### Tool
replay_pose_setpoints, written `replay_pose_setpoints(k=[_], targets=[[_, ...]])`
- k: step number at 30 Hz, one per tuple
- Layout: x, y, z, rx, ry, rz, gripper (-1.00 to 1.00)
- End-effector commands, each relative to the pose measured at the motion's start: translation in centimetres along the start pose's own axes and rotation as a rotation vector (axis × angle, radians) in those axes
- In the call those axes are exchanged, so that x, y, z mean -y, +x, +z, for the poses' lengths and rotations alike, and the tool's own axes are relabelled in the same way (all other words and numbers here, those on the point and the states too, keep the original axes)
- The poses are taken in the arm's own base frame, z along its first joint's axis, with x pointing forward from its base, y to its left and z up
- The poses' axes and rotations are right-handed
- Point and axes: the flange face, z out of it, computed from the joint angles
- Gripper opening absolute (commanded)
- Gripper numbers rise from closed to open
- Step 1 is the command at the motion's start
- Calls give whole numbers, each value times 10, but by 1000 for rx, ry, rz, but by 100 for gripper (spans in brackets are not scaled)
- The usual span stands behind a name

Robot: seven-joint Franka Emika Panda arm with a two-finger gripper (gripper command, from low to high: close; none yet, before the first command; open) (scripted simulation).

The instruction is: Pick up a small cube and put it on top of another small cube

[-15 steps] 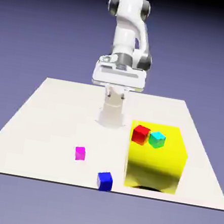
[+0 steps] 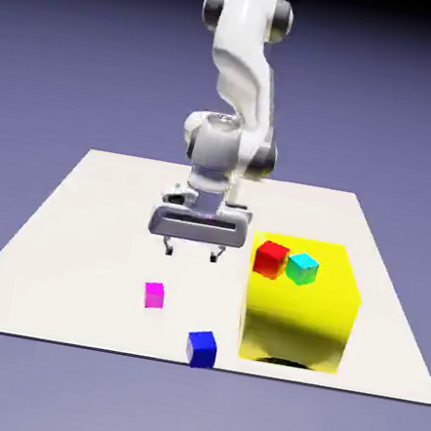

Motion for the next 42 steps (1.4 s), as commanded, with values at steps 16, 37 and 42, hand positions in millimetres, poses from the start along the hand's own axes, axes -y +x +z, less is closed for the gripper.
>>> replay_pose_setpoints(k=[16,37,42], targets=[[-40,13,181,519,-451,-100,0],[70,105,92,722,-222,632,-100],[88,107,93,784,-185,725,-100]])
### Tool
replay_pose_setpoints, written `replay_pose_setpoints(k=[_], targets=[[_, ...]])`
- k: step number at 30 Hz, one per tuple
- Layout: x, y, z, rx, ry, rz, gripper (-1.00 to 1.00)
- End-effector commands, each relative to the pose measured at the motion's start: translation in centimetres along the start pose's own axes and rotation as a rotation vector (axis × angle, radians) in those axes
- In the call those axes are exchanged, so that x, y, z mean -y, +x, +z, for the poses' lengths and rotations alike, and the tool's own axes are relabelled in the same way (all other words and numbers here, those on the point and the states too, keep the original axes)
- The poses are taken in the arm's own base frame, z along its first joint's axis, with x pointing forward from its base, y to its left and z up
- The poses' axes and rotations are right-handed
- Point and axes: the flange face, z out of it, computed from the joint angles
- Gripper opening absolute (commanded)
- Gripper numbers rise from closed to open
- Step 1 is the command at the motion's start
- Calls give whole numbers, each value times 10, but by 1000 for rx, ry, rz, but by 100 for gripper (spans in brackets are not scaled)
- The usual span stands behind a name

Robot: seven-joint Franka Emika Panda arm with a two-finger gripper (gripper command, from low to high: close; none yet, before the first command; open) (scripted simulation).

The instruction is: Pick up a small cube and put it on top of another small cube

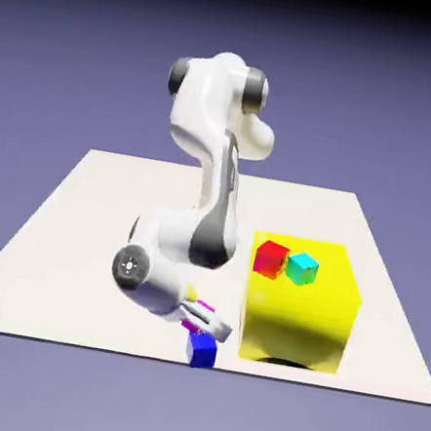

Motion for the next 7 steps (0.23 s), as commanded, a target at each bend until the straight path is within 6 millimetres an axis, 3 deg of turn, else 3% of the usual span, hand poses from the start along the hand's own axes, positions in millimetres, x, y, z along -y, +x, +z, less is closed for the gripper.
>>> replay_pose_setpoints(k=[1,3,4,5,7], targets=[[3,3,17,-2,-1,0,-100],[6,8,48,-2,-1,0,-100],[6,8,48,-2,-1,0,100],[6,8,48,-3,-1,0,100],[2,2,14,-2,-1,0,100]])
